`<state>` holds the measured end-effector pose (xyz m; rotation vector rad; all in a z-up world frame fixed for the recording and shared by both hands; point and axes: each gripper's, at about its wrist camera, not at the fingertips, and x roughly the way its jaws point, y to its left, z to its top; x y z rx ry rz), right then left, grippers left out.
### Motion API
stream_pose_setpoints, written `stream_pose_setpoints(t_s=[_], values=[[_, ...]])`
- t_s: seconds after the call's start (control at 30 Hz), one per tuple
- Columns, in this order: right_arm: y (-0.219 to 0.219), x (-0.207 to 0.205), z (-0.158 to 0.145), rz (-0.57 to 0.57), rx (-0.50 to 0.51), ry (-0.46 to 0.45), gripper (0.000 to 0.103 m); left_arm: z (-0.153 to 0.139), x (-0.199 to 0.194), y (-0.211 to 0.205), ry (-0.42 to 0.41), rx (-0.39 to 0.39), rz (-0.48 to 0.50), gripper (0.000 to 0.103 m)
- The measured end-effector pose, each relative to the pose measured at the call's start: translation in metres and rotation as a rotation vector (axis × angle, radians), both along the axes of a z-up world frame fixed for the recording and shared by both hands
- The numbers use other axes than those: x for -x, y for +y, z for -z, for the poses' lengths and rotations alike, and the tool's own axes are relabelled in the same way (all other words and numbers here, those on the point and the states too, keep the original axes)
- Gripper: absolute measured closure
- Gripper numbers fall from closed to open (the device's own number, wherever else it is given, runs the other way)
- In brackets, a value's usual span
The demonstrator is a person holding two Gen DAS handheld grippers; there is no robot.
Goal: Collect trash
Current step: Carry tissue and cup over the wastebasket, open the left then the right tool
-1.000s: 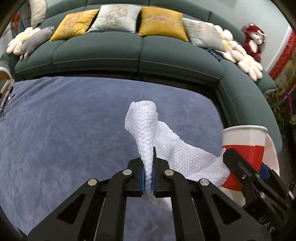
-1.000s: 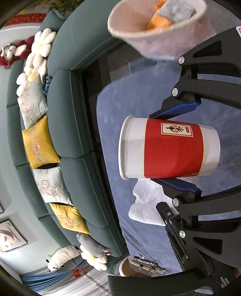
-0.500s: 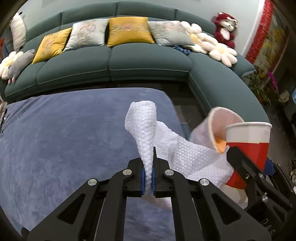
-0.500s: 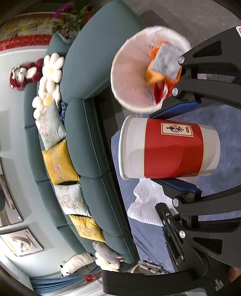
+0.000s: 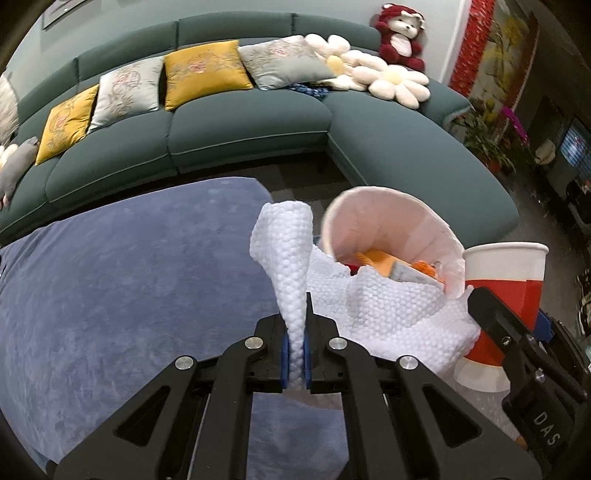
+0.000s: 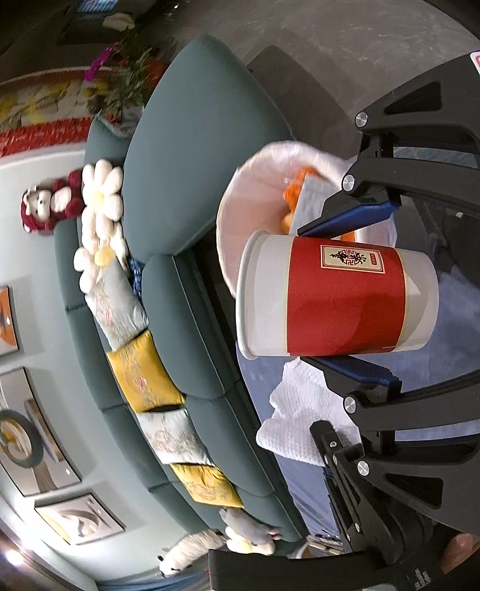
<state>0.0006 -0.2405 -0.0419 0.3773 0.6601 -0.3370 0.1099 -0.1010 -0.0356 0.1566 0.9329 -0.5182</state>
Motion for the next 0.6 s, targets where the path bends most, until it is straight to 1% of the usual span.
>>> stream_pose_setpoints(t_s=[0.13, 0.3, 0.6], values=[[-0.023, 0.015, 0.004, 0.037, -0.013, -0.003, 0.045, 0.0, 0.005, -0.02, -0.003, -0.01, 0.027, 0.098], [-0.039, 0.024, 0.009, 0.062, -0.011, 0.002, 0.045, 0.002, 0.011, -0.043, -0.008, -0.015, 0.052, 0.098], [-0.064, 0.022, 0.011, 0.092, -0.024, -0.004, 0.045, 0.004, 0.004, -0.071, -0.026, -0.042, 0.072, 0.098]])
